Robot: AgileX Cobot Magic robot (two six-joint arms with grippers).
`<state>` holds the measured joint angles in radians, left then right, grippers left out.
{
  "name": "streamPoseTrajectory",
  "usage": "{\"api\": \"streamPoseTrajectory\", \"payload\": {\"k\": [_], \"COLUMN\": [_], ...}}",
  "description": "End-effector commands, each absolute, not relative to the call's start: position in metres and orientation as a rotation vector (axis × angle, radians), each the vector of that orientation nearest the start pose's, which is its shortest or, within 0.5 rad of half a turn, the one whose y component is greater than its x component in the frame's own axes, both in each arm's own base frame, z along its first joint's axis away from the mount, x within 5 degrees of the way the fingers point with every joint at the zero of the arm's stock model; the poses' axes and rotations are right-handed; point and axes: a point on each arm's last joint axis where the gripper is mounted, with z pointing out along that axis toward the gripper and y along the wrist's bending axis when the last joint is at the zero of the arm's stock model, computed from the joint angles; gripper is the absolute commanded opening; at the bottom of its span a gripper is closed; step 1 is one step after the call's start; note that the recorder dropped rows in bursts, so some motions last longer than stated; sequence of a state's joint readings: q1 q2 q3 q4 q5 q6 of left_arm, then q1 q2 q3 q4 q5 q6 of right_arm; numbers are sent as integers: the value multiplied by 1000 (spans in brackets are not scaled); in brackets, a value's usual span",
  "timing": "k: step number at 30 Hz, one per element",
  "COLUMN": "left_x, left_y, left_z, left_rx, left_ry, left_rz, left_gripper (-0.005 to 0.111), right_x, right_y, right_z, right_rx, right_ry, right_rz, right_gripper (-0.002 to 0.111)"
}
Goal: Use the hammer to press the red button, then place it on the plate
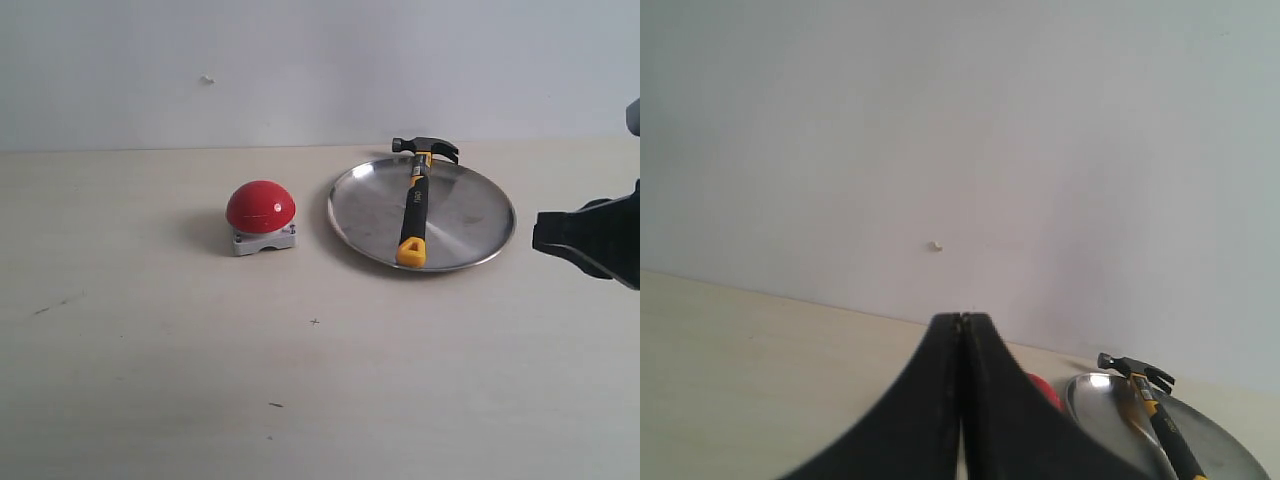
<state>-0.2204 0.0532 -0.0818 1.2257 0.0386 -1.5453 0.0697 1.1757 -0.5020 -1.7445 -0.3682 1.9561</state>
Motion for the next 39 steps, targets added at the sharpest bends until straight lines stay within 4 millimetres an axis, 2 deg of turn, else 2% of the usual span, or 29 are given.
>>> {"api": "streamPoseTrajectory", "payload": {"k": [1,16,19,24,27,34,39], "left_x": [56,56,56,56,56,56,56], "left_y": [-9,-9,-9,-9,-9,-9,-9], "left_z": [236,236,236,236,236,236,236], "left_rx": [-104,-104,-104,-103,-103,-103,-103], "left_ry": [1475,1475,1475,1475,1475,1475,1475], "left_rz": [-410,-410,-410,-408,-408,-408,-408], "left_gripper": [0,0,0,0,0,0,0], "right_x": [208,208,201,178,156,98,76], "right_y": [47,47,46,44,33,12,10], "right_z": [233,232,245,275,281,254,229], "right_rx": [-63,-63,-72,-128,-88,35,38], "right_ry": [2199,2202,2140,1973,1874,1698,1642], "right_rz": [555,555,548,504,389,228,228], "right_gripper": [0,0,0,0,0,0,0]}}
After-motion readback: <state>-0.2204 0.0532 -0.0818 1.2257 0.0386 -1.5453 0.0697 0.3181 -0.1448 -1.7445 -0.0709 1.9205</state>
